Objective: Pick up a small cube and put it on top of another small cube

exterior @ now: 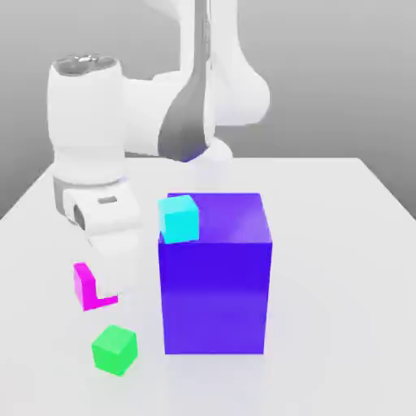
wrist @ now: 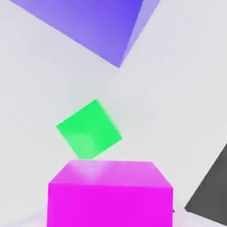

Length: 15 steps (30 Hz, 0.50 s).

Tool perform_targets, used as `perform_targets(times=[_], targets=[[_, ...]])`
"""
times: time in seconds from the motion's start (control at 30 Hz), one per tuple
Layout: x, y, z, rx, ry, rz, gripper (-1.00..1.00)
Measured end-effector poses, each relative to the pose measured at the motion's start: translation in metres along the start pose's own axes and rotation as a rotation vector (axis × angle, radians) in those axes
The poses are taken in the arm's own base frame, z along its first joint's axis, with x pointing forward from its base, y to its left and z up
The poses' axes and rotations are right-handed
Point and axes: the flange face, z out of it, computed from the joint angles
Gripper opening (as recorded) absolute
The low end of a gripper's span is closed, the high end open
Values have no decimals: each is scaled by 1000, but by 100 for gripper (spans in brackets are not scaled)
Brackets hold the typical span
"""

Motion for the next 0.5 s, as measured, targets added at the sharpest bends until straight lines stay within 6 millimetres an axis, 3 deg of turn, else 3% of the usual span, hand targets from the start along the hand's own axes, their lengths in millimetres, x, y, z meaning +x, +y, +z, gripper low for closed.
perform_targets(times=[0.1, 0.37, 0.4, 0.5], targets=[[-1, -8, 21, 19, 23, -82, -100], [0, -10, 71, 21, 26, -96, -100], [1, -10, 79, 23, 26, -97, 100], [1, -11, 79, 23, 26, -96, 100]])
